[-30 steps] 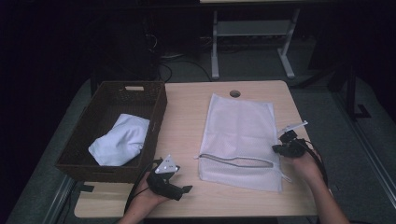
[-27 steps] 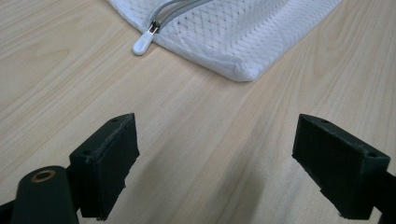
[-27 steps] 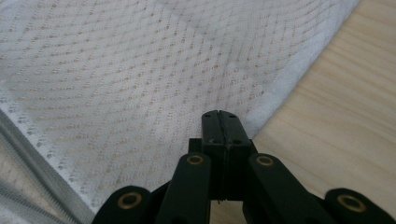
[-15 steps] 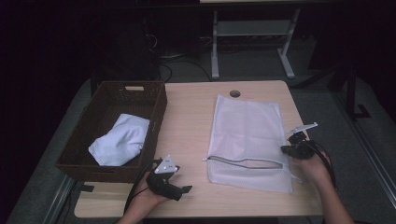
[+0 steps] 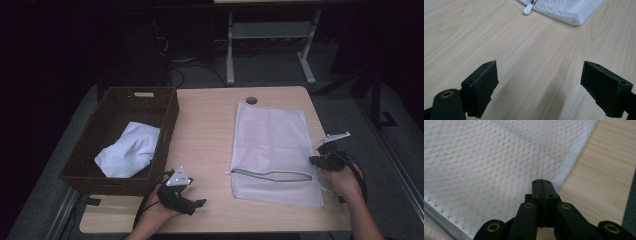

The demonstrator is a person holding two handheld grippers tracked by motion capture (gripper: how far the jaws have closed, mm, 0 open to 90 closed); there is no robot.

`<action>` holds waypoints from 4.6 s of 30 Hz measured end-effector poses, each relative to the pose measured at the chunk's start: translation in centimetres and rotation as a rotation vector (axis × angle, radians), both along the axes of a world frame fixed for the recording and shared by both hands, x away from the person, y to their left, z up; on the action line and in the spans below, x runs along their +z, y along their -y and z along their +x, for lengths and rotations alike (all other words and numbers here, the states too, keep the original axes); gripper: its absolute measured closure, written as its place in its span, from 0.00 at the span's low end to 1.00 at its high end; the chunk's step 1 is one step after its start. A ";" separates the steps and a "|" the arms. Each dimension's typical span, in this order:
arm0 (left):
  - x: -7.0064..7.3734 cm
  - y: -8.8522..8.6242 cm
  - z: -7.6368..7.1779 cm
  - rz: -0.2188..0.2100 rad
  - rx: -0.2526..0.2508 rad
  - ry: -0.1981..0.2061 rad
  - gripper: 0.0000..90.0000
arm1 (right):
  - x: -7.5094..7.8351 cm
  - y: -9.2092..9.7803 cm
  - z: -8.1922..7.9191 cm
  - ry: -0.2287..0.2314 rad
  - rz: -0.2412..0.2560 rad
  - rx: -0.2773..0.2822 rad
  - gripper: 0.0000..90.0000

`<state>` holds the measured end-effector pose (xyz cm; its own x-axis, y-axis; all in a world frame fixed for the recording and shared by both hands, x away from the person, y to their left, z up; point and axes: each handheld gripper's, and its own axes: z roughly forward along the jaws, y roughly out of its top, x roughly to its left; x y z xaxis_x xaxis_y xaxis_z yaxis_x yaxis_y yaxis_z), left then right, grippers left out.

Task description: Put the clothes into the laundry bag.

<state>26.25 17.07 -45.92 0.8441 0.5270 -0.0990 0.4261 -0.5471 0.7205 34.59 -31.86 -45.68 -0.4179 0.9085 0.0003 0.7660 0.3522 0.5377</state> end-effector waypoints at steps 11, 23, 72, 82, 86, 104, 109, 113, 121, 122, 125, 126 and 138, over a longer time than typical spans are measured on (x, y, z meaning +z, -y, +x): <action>0.0 0.0 0.0 -0.002 -0.002 0.002 0.15 | 0.0 2.0 -0.4 0.002 -0.017 -0.061 1.00; 0.1 0.0 0.0 -0.002 -0.003 0.002 0.15 | 0.0 4.3 -1.0 0.005 -0.038 -0.124 1.00; 0.0 0.1 0.0 0.017 -0.028 -0.022 0.16 | 5.1 -2.7 -3.8 0.208 0.132 0.098 0.45; -0.2 0.1 0.0 0.012 -0.025 -0.030 0.16 | 5.5 -6.6 -4.7 0.256 0.164 0.233 0.39; -0.2 0.3 0.0 0.012 -0.027 -0.032 0.16 | 5.4 -8.3 -5.1 0.277 0.185 0.289 0.38; -0.3 0.8 -0.1 0.021 -0.058 -0.037 0.16 | 3.3 -13.1 -8.0 0.220 0.304 0.371 0.27; -0.4 1.1 -0.2 0.023 -0.067 -0.041 0.16 | 2.6 -14.2 -8.2 0.207 0.295 0.399 0.22; -0.5 1.4 -0.3 0.027 -0.080 -0.049 0.16 | 1.5 -15.3 -8.3 0.183 0.282 0.432 0.19; 0.8 1.6 -0.2 0.027 -0.099 -0.054 0.16 | 0.2 -16.7 -8.1 0.160 0.227 0.457 0.17; 1.0 1.5 -0.2 0.031 -0.103 -0.059 0.16 | 0.2 -16.8 -8.1 0.159 0.227 0.457 0.17; 1.4 1.5 0.0 0.029 -0.114 -0.075 0.15 | 0.1 -16.7 -8.1 0.155 0.224 0.451 0.17; 1.6 1.5 0.0 0.036 -0.119 -0.078 0.15 | 0.1 -16.7 -8.1 0.156 0.223 0.453 0.17; 5.4 1.4 0.9 0.067 -0.144 -0.078 0.15 | 0.2 -16.6 -8.1 0.156 0.224 0.455 0.17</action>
<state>27.11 15.69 -40.54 0.9023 0.4090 -0.1360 0.3933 -0.6522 0.6480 26.54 -15.27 -45.49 -0.7802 0.6205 0.0795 0.4674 0.4938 0.7333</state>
